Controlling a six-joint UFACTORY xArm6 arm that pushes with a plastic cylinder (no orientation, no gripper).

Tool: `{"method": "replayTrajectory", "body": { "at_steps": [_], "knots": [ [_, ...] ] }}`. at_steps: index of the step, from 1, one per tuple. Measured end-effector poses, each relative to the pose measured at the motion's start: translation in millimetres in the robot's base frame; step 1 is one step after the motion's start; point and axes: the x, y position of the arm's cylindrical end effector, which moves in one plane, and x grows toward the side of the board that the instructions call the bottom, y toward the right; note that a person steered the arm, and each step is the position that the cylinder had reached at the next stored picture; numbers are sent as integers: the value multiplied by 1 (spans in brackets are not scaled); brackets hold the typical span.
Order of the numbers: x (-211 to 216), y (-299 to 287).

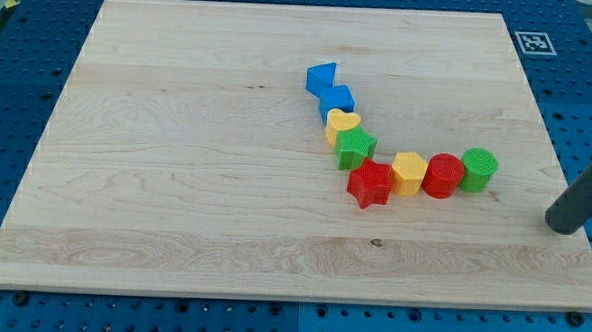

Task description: Move your arm towards the green circle

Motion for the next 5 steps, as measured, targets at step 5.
{"method": "replayTrajectory", "body": {
  "at_steps": [5],
  "knots": [
    [-11, -44]
  ]
}}
